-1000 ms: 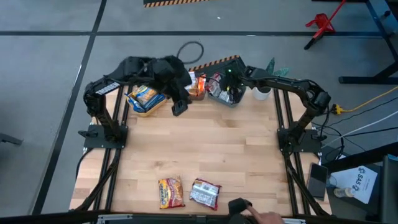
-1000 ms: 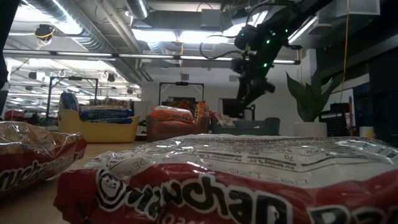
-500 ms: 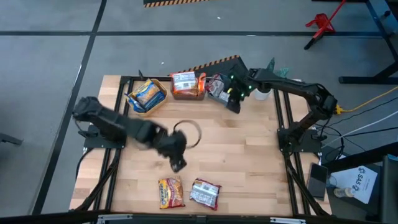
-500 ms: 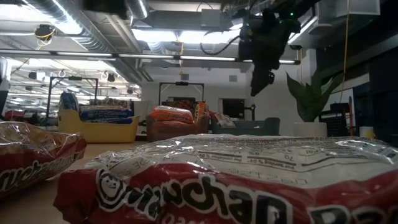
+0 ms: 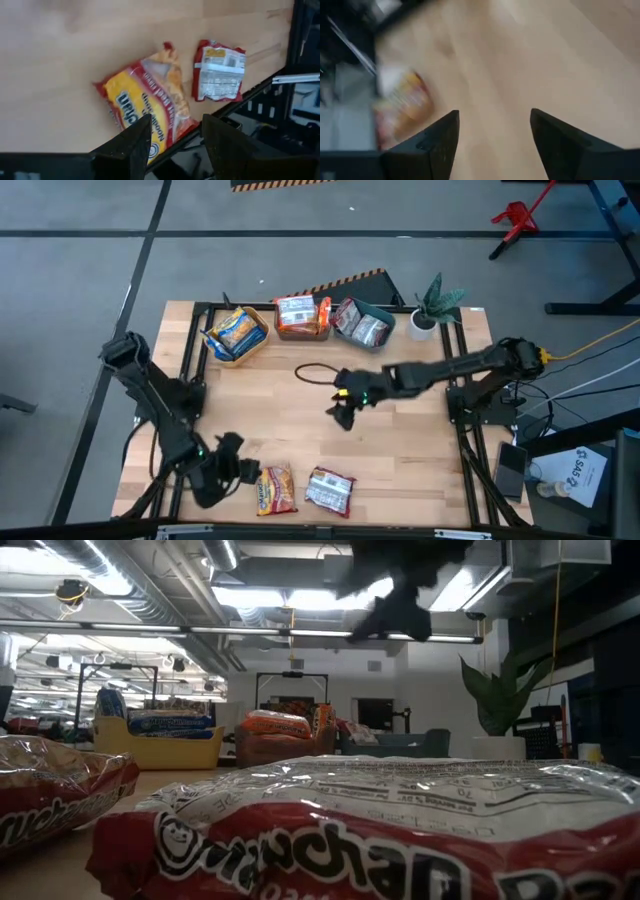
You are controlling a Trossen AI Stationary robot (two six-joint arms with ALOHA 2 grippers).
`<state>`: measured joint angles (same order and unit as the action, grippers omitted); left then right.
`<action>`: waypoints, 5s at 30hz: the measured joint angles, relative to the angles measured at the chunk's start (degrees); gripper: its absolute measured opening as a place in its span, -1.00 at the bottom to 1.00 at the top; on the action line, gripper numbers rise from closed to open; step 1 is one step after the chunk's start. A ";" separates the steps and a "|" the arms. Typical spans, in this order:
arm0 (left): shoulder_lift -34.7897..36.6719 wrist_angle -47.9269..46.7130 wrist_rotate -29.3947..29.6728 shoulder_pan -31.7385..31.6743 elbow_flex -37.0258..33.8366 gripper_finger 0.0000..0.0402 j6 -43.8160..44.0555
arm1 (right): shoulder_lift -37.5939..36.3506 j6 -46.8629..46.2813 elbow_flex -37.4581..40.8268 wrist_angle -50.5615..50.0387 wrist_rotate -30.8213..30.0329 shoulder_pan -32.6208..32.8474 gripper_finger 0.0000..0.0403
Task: Sort Maruchan noodles
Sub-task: Put the red noodle pack into the blue bin
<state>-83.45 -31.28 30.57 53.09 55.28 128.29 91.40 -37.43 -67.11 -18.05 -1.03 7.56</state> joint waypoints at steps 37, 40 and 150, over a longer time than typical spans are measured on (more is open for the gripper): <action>-27.44 32.89 12.98 4.12 -3.12 -0.16 5.02 | 23.20 -26.79 0.68 31.35 -2.43 13.86 0.15; -27.47 32.38 18.27 1.80 -3.24 -0.16 3.53 | 23.20 -26.81 0.68 31.05 -2.21 13.91 0.15; -45.74 49.94 -37.34 -81.71 35.92 -0.76 -76.27 | -30.30 0.29 0.66 -21.58 -27.95 2.53 0.15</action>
<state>-129.19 18.65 -6.76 -28.62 91.20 52.02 61.10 -37.15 -66.46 -39.64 -28.97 10.09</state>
